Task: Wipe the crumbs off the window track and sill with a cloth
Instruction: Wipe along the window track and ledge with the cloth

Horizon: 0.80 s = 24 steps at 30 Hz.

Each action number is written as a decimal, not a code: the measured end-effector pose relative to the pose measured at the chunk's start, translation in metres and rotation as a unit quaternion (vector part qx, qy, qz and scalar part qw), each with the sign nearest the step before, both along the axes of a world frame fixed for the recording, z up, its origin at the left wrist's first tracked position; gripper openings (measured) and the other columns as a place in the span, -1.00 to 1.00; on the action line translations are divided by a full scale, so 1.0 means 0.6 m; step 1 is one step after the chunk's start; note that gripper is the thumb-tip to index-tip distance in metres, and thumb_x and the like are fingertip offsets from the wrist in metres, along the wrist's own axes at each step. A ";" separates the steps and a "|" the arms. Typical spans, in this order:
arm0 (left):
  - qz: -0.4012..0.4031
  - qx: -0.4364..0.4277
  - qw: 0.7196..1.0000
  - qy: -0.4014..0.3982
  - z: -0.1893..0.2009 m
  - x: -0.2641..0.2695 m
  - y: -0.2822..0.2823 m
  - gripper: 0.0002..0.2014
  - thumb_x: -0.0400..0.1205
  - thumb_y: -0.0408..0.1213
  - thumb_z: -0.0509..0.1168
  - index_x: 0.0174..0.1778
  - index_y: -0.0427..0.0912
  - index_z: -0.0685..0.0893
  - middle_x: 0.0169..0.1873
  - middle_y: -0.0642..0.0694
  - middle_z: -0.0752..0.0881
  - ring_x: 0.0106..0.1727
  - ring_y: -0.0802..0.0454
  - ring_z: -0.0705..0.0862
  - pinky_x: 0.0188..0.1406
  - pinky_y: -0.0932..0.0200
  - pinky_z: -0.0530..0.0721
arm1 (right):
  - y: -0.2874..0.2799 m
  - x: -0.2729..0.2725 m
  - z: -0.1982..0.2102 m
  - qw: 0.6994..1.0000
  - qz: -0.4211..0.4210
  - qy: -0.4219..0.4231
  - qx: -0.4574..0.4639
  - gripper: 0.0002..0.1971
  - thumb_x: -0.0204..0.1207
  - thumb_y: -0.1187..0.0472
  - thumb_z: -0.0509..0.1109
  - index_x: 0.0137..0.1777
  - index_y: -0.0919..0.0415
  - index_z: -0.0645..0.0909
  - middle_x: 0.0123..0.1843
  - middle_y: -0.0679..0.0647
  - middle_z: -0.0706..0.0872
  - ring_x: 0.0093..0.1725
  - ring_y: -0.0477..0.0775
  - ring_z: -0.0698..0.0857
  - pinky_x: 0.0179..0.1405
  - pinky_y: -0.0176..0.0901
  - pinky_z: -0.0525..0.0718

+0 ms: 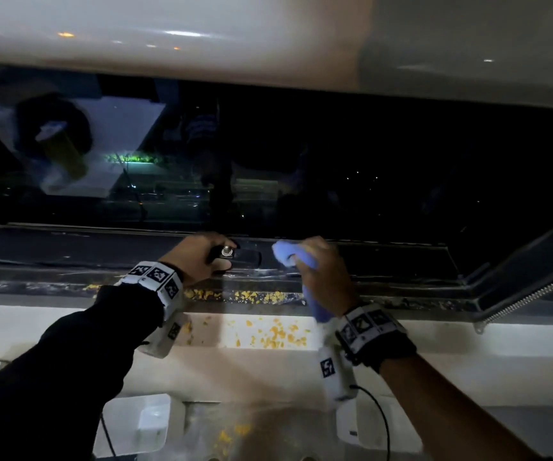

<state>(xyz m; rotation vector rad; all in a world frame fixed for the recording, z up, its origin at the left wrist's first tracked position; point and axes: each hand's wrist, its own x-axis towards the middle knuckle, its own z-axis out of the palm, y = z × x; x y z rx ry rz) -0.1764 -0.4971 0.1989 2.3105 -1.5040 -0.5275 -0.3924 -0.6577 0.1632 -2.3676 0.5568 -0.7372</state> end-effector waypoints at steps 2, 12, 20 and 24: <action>-0.001 0.001 0.999 -0.033 0.006 0.000 0.001 -0.62 0.54 -0.14 0.43 0.30 0.05 0.65 0.18 -0.02 0.68 0.16 0.03 0.62 0.09 0.29 0.44 | -0.024 0.026 0.005 1.000 -0.002 0.000 -0.018 -0.73 0.56 0.38 0.25 0.11 0.14 0.72 0.03 0.19 0.71 0.01 0.16 0.65 0.09 -0.05 0.57; 0.145 -0.044 0.988 -0.024 0.007 -0.012 0.011 -0.66 0.27 -0.02 0.62 -0.08 0.09 0.76 -0.13 0.04 0.82 0.00 0.01 0.75 -0.02 0.20 0.60 | 0.031 0.103 0.034 0.981 0.119 0.143 -0.060 -0.55 0.34 0.33 0.19 0.14 0.13 0.79 -0.22 0.21 0.64 -0.19 0.29 0.65 -0.12 -0.11 0.49; 0.161 -0.034 0.986 -0.032 0.018 -0.010 0.006 -0.72 0.22 -0.01 0.64 -0.26 0.02 0.78 -0.23 0.04 0.81 -0.10 0.06 0.72 -0.18 0.23 0.52 | 0.051 0.158 0.084 0.974 0.100 0.198 -0.044 -0.78 0.30 0.42 0.19 -0.25 0.42 0.68 -0.21 0.34 0.69 -0.23 0.35 0.71 -0.23 -0.09 0.49; 0.126 -0.034 0.991 -0.033 0.021 -0.008 0.010 -0.75 0.23 0.00 0.63 -0.31 -0.01 0.80 -0.32 0.08 0.78 -0.21 0.08 0.74 -0.23 0.18 0.62 | 0.058 0.173 0.067 0.959 0.092 0.264 0.039 -0.65 0.63 0.34 0.23 0.39 0.22 0.60 0.36 0.18 0.61 0.31 0.19 0.59 -0.01 -0.41 0.33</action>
